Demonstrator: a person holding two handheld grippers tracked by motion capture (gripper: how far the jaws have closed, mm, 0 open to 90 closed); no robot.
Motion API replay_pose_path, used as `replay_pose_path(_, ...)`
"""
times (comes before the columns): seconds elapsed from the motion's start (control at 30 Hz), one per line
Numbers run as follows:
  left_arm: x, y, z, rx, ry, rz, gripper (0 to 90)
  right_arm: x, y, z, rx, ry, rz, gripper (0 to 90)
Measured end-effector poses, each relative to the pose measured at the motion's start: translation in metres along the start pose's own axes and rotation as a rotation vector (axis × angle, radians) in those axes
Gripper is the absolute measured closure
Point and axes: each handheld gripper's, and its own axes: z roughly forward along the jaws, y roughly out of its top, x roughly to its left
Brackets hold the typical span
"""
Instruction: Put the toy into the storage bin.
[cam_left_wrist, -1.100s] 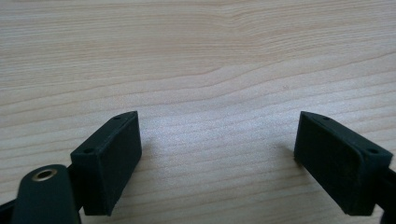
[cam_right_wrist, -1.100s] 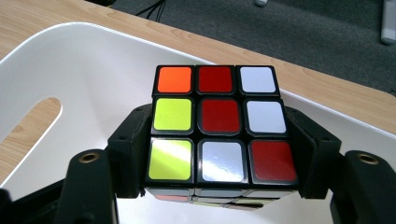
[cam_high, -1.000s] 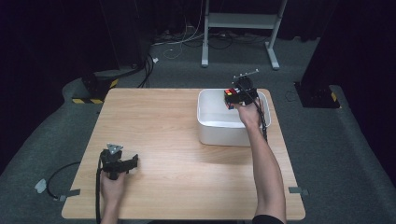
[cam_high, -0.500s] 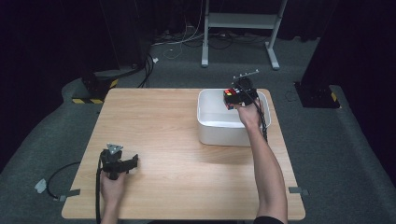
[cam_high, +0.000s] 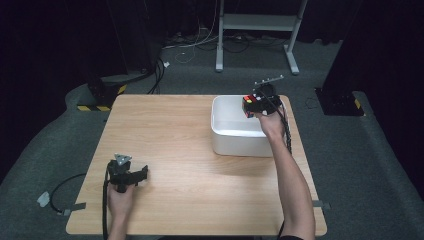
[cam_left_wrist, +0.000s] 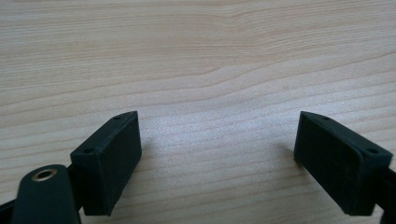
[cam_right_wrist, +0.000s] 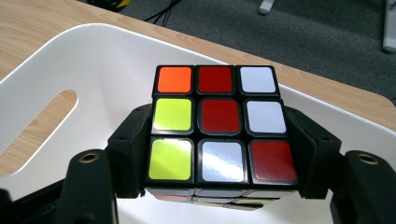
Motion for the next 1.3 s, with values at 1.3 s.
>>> replay_pose_path(1.3,0.000,0.000,0.000,0.000,0.000,0.000,15.0,0.016,-0.028,-0.025,-0.050,0.051,-0.039,33.5)
